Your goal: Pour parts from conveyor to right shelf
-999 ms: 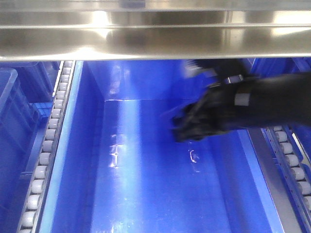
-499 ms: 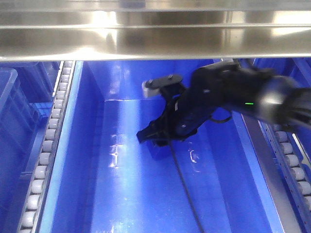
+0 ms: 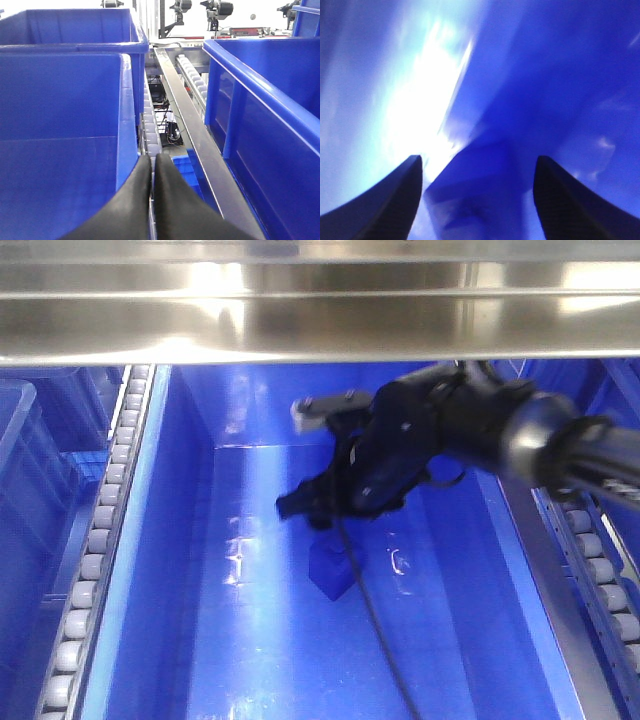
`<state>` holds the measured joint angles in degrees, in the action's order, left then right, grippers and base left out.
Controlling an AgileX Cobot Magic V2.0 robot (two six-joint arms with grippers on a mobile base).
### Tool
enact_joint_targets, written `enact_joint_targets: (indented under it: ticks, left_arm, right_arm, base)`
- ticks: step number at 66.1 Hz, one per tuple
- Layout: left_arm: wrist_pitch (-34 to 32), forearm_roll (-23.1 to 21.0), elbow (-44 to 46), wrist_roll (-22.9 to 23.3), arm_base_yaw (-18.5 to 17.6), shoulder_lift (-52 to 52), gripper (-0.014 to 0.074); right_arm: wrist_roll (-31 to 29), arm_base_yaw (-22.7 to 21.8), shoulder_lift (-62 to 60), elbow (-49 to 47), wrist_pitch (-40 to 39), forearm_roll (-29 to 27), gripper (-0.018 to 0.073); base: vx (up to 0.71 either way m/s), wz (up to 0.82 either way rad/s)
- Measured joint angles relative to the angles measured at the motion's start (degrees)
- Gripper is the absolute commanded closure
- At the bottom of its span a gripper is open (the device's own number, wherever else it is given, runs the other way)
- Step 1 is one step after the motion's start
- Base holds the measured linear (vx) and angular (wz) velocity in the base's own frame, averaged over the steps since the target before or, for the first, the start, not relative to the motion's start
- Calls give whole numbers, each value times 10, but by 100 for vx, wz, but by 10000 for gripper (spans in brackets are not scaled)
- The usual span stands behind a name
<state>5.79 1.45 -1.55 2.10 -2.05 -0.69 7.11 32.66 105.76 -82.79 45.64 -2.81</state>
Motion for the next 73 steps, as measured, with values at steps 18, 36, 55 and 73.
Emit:
enact_joint_targets:
  ticks: [18,36,55,73]
  left_arm:
    - [0,0,0,0,0,0,603]
    - [0,0,0,0,0,0,603]
    - [0,0,0,0,0,0,603]
    - [0,0,0,0,0,0,603]
  right_arm:
    - [9,0,-88,15,-21,35,93]
    - [22,0,-212,179,-141,39,93]
    - [23,-52,-355,283,-180,40,93]
    - [23,-151,-478,356,-176,40,93]
  base:
    - [0,0]
    - [0,0]
    - [0,0]
    - [0,0]
